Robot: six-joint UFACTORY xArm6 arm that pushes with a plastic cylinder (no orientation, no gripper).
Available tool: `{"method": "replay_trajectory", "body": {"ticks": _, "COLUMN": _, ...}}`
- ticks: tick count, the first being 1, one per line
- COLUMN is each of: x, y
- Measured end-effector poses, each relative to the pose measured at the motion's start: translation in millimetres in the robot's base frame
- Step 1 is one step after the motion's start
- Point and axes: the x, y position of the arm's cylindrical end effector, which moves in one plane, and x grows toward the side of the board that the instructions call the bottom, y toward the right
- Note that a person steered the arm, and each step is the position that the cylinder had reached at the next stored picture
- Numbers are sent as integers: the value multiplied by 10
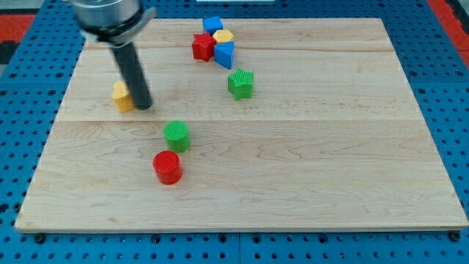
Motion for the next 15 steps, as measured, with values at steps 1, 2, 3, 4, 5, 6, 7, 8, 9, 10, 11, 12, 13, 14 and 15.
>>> {"method": "replay_trajectory", "body": {"ticks": 1, "x": -479, "y": 582}}
{"method": "replay_trajectory", "body": {"ticks": 2, "x": -678, "y": 1060}}
{"method": "replay_trajectory", "body": {"ticks": 3, "x": -485, "y": 1634}}
{"method": "replay_trajectory", "body": {"ticks": 4, "x": -412, "y": 1727}}
{"method": "replay_trajectory", "body": {"ticks": 5, "x": -164, "y": 1681}}
{"method": "replay_trajectory", "body": {"ticks": 6, "x": 22, "y": 815}}
{"method": "replay_trajectory", "body": {"ticks": 7, "x": 119, "y": 1127}}
{"method": "replay_trajectory", "body": {"ticks": 8, "x": 458, "y": 1320}}
{"method": "replay_trajectory", "body": {"ticks": 9, "x": 750, "y": 1060}}
{"method": "replay_trajectory", "body": {"ticks": 10, "x": 725, "y": 584}}
{"method": "replay_trajectory", "body": {"ticks": 11, "x": 518, "y": 362}}
{"method": "replay_trajectory", "body": {"ticks": 12, "x": 304, "y": 404}}
{"method": "replay_trajectory", "body": {"ticks": 13, "x": 194, "y": 422}}
{"method": "replay_trajectory", "body": {"ticks": 14, "x": 150, "y": 579}}
{"method": "replay_trajectory", "body": {"ticks": 15, "x": -197, "y": 943}}
